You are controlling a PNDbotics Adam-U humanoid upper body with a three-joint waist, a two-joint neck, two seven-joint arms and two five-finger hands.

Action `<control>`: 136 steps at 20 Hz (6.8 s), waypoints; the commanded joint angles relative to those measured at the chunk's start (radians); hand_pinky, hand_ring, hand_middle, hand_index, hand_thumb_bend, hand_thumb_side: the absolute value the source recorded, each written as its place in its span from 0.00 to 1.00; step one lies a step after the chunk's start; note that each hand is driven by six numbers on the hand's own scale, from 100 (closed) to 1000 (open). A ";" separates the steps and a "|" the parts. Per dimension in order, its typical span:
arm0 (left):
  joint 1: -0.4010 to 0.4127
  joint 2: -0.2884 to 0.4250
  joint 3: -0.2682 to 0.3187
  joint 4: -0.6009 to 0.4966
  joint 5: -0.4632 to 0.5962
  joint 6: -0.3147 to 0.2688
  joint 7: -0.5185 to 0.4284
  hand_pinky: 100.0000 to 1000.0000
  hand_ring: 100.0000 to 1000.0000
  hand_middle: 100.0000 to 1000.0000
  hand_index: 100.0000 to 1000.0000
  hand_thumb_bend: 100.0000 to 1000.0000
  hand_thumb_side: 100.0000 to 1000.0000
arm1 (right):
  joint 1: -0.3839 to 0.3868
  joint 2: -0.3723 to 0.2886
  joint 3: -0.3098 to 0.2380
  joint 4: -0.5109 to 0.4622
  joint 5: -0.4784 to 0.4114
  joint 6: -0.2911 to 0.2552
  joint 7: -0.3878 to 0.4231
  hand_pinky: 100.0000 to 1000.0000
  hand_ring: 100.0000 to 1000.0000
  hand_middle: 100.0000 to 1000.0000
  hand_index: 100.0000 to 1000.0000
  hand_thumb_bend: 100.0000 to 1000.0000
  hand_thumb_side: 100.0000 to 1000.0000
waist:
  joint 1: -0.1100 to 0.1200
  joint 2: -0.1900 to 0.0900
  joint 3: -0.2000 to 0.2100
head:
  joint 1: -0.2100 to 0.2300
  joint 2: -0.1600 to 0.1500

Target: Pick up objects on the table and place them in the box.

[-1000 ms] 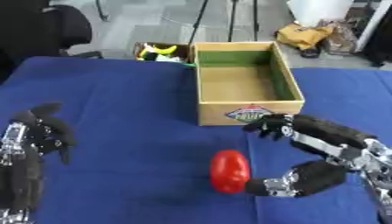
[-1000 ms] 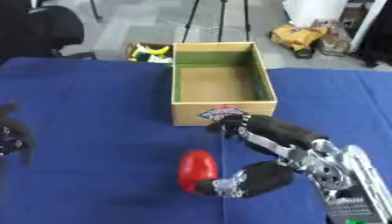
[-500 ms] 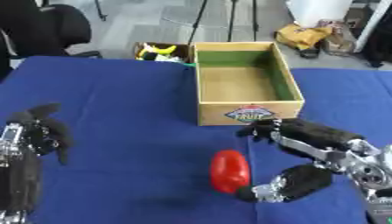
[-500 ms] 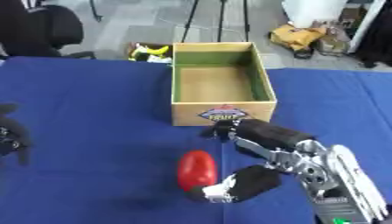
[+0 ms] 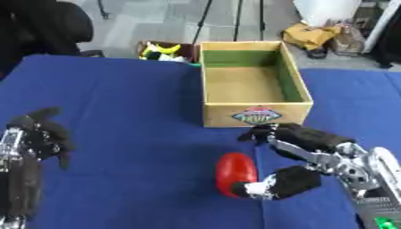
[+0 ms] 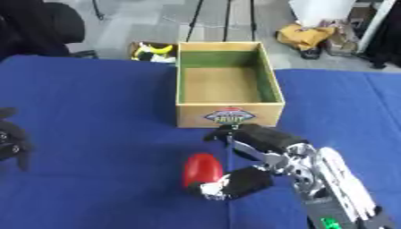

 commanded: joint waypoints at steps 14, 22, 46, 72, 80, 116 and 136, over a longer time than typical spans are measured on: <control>-0.011 0.003 -0.005 -0.020 -0.004 0.000 -0.006 0.12 0.35 0.38 0.71 0.00 1.00 | -0.027 0.003 0.027 0.099 0.024 0.000 -0.001 0.68 0.80 0.83 0.93 0.45 0.77 | 0.001 -0.012 0.011 | -0.009 -0.016; -0.012 0.003 -0.006 -0.020 -0.004 0.000 -0.007 0.12 0.35 0.38 0.71 0.00 1.00 | -0.027 0.008 0.027 0.114 0.015 0.007 -0.023 0.59 0.72 0.76 0.89 0.35 0.75 | 0.001 -0.008 0.014 | -0.011 -0.016; -0.011 0.001 -0.005 -0.020 -0.006 0.001 -0.007 0.12 0.35 0.38 0.71 0.00 1.00 | -0.023 0.003 0.034 0.135 -0.058 0.033 -0.126 0.15 0.44 0.59 0.80 0.26 0.51 | 0.001 -0.007 0.012 | -0.015 -0.021; -0.009 0.004 -0.005 -0.020 -0.007 0.008 -0.011 0.12 0.35 0.38 0.71 0.00 1.00 | -0.062 -0.029 0.018 0.083 -0.104 0.047 -0.313 0.00 0.28 0.40 0.53 0.00 0.48 | -0.001 -0.017 0.009 | -0.019 -0.023; -0.007 0.007 -0.004 -0.020 -0.006 0.009 -0.011 0.12 0.34 0.38 0.71 0.00 1.00 | -0.125 -0.090 -0.006 -0.015 -0.141 0.054 -0.311 0.00 0.26 0.38 0.51 0.00 0.51 | -0.004 -0.024 0.007 | -0.013 -0.014; -0.009 0.029 -0.020 -0.020 -0.015 0.007 -0.034 0.11 0.34 0.37 0.71 0.00 1.00 | -0.712 -0.188 -0.137 0.837 0.052 0.134 -0.421 0.00 0.32 0.42 0.47 0.00 0.54 | -0.051 0.009 0.116 | -0.084 -0.049; -0.031 0.027 -0.025 -0.020 -0.017 0.004 -0.043 0.11 0.34 0.37 0.71 0.00 1.00 | -0.739 -0.127 -0.148 1.108 0.181 0.120 -0.392 0.03 0.49 0.44 0.48 0.00 0.57 | -0.064 0.041 0.153 | -0.130 -0.089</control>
